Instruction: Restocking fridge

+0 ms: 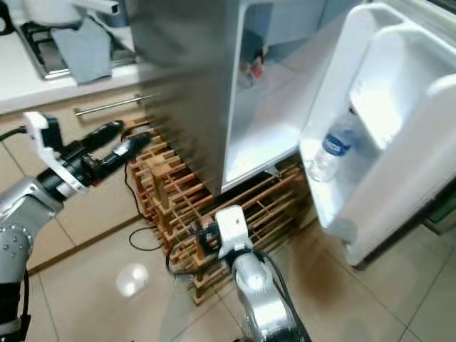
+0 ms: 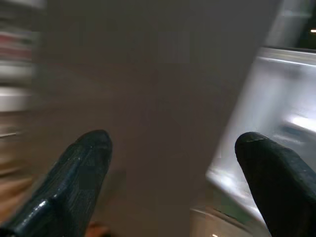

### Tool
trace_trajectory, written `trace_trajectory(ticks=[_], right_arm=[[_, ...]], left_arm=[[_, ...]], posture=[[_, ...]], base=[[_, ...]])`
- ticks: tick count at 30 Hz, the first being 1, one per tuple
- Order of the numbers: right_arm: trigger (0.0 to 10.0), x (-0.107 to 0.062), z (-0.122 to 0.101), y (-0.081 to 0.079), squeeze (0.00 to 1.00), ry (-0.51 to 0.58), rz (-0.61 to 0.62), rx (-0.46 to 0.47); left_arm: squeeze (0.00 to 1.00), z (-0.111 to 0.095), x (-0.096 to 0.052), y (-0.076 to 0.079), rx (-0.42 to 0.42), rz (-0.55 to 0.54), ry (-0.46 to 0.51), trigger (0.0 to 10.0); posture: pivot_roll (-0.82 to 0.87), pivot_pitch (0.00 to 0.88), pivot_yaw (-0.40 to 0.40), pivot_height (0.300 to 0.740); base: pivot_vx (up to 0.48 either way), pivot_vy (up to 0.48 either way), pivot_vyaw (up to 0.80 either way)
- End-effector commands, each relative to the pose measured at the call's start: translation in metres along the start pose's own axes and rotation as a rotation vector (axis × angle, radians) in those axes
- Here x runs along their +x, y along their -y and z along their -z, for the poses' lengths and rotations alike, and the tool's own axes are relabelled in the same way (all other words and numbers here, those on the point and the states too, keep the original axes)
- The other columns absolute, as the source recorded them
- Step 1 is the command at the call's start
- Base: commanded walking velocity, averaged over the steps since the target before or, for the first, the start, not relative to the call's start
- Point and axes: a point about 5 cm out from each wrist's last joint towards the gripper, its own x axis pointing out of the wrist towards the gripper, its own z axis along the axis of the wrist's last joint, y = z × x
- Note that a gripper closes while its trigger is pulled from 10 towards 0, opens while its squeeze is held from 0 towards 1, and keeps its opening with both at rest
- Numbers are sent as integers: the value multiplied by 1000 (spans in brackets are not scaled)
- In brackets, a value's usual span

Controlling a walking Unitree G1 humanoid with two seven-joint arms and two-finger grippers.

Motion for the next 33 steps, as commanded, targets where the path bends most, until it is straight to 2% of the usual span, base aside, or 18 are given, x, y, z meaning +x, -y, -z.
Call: trace_trajectory(ticks=[1, 2, 3, 4, 5, 6, 9, 10, 12, 14, 18, 23, 26, 29, 30, 31, 32, 33], right_arm=[[10000, 6, -20, 31, 0, 44, 79, 28], [10000, 1, -43, 84, 0, 77, 138, 2], [10000, -9, -55, 139, 0, 81, 204, -39], [10000, -20, -62, 176, 0, 75, 269, -69], [10000, -26, -59, 198, 0, 56, 333, -89], [10000, -26, -59, 198, 0, 56, 333, -89], [10000, -43, -46, 234, 0, -5, 506, -129], [10000, -43, -46, 234, 0, -5, 506, -129], [10000, -62, -37, 259, 0, -59, 672, -154], [10000, -77, -34, 273, 0, -83, 781, -178], [10000, -78, -39, 271, 0, -44, 771, -192], [10000, -32, -57, 198, 0, 162, 408, -57], [10000, -23, -58, 176, 0, 187, 340, 22], [10000, -6, -61, 133, 0, 213, 215, 118], [10000, -6, -61, 133, 0, 213, 215, 118], [10000, 2, -61, 112, 0, 210, 149, 151], [10000, 5, -61, 101, 0, 207, 116, 161], [10000, 5, -61, 101, 0, 207, 116, 161]], left_arm=[[0, -2, 3, -10, 38, -133, 20, 10000], [0, 0, 3, -13, 54, -178, 21, 10000], [0, 4, 4, -13, 65, -203, 15, 10000], [0, 7, 5, -12, 69, -221, 12, 10000], [0, 8, 6, -11, 78, -237, 8, 10000], [0, 8, 6, -11, 78, -237, 8, 10000], [0, 13, 7, -15, 89, -297, -5, 10000], [0, 13, 7, -15, 89, -297, -5, 10000], [0, 23, 7, -29, 152, -438, -53, 10000], [0, 29, 5, -39, 202, -537, -86, 10000], [0, 31, 8, -38, 217, -544, -88, 10000], [0, 35, 17, -29, 255, -541, -81, 10000], [0, 39, 18, -25, 270, -552, -77, 10000], [0, 53, 19, -17, 273, -588, -101, 10000], [0, 53, 19, -17, 273, -588, -101, 10000], [0, 57, 20, -9, 277, -590, -98, 10000], [0, 61, 20, -3, 278, -600, -99, 10000], [0, 61, 20, -3, 278, -600, -99, 10000]], posture=[[18, 0, -66, 740], [10, 0, -61, 740], [6, 0, -57, 740], [6, 0, -57, 740], [-1, 0, -50, 740], [-1, 0, -50, 740], [-21, 0, -30, 740], [-21, 0, -30, 740], [-39, 0, -11, 740], [-47, 0, -3, 740], [-52, 0, 3, 740], [-49, 0, 0, 740], [-49, 0, -6, 740], [-41, 0, -9, 740], [-41, 0, -9, 740], [-36, 0, -14, 740], [-29, 0, -16, 740], [-29, 0, -16, 740]], base=[[0, 0, 0], [0, 0, 0], [0, 0, 0], [0, 0, 0], [0, 0, 0], [0, 0, 0], [0, 0, 0], [0, 0, 0], [0, 0, 0], [0, 0, 0], [0, 0, 0], [0, 0, 0], [0, 0, 0], [0, 0, 415], [0, 0, 731], [0, 0, 656], [0, 0, 644], [0, 0, 644]])
